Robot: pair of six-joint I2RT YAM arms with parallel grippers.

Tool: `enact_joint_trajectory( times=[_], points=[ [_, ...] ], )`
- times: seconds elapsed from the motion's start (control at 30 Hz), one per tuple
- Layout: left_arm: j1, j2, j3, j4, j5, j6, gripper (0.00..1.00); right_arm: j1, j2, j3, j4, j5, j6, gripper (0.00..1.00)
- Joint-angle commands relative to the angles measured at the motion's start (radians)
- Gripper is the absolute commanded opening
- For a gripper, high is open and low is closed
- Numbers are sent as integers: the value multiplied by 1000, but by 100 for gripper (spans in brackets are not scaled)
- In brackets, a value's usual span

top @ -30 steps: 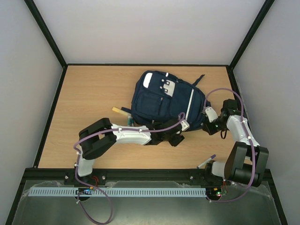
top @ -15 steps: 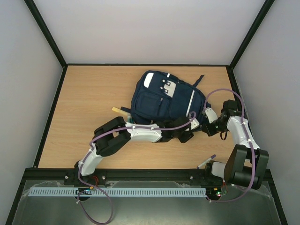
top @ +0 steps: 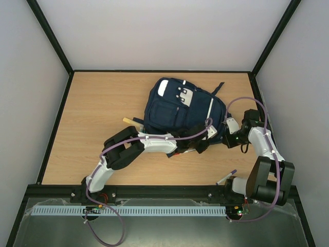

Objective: Pack the student bag
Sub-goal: Zip the student bag at the center of the board.

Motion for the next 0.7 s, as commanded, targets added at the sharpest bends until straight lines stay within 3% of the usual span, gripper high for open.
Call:
enact_joint_trajectory(
  times=[0.0,0.1,0.17,0.37,0.67],
  points=[
    [9,28,22,7,9,-14,27,-7,21,21,-23,34,35,25],
    [10,28,19,14,16,-22,22,-16,43,10,-9,34,30,39],
    [11,28,18,15,20,-25,20,-20,33,-10,12,48,16,42],
    [16,19,10,24,43,-35,14,-21,-144,-111,106,84,-90,42],
    [46,10,8,67,123,-91,4,-4,-399,-224,145,17,-240,40]
  ],
)
